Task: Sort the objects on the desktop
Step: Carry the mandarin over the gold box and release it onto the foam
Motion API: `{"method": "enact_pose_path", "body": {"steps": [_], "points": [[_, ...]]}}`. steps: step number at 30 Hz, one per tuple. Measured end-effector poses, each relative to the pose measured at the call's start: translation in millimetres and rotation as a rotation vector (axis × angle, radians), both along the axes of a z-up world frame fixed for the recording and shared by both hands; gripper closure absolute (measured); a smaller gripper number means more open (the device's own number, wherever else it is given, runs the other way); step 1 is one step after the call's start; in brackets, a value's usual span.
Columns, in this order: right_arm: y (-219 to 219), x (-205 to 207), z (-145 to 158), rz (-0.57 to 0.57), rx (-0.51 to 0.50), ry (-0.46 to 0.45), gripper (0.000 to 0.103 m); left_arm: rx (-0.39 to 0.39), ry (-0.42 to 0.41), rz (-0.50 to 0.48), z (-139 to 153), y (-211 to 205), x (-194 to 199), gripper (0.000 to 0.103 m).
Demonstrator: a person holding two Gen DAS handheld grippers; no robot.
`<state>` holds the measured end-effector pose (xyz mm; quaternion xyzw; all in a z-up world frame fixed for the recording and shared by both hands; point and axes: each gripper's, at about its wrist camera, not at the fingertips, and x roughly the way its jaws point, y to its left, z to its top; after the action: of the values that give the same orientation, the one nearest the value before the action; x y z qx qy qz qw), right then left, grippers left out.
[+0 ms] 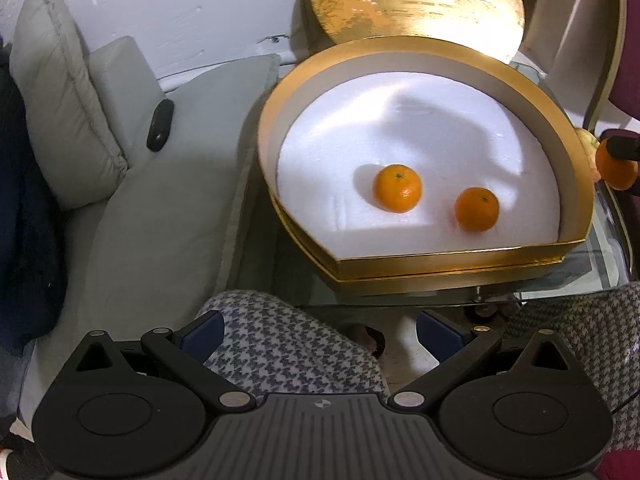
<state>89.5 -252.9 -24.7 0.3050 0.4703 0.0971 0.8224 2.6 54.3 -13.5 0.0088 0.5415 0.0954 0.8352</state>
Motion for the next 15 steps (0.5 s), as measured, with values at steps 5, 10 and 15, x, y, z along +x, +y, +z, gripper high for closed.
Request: {"method": "enact_pose_path", "body": {"steps": [5, 10, 15], "points": [[29, 7, 0, 0.074, -0.043, 0.002, 0.059, -0.011, 0.002, 0.04, -3, 15, -1, 0.001], [53, 9, -10, 0.132, -0.072, 0.036, 0.059, -0.022, 0.015, 0.083, -9, 29, 0, 0.001], [70, 13, -19, 0.165, -0.114, 0.059, 0.058, -0.035, 0.029, 0.115, -15, 40, 5, 0.001]]}}
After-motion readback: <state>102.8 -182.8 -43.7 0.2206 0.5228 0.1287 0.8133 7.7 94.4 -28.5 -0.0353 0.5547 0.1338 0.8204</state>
